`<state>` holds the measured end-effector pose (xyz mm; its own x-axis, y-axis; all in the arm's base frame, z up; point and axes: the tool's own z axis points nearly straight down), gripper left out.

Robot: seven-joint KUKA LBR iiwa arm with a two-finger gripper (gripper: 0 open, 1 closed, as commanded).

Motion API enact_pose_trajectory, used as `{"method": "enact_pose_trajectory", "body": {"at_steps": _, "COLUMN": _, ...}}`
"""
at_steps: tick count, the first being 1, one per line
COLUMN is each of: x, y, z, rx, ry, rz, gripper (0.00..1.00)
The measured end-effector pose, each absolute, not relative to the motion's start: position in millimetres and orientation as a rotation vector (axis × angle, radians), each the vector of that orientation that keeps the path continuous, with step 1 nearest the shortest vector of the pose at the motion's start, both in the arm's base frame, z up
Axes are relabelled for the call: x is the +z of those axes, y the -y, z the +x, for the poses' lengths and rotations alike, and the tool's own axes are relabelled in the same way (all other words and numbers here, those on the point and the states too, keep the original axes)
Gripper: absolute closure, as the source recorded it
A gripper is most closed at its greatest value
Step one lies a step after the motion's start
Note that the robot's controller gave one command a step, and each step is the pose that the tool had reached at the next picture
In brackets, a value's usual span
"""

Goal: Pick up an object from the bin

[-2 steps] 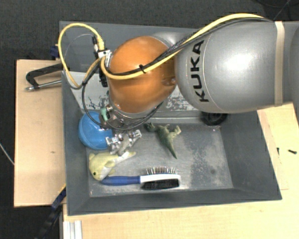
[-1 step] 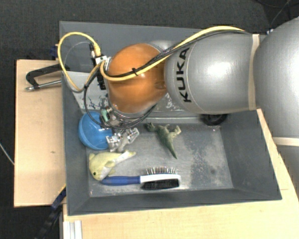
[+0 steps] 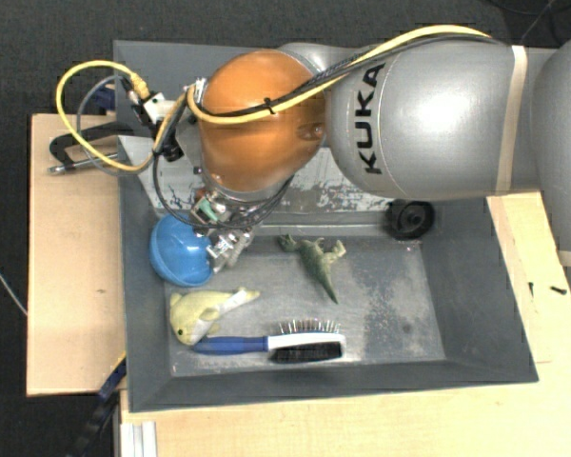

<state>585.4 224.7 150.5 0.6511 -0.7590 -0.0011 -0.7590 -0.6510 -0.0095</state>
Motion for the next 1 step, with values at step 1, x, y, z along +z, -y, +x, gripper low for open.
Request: {"method": "enact_pose_trajectory", "body": {"at_steps": 1, "x": 169.9, "y": -219.6, "z": 581.5, "rx": -0.004, "ry": -0.896, "rz": -3.004, "gripper": 1.0}}
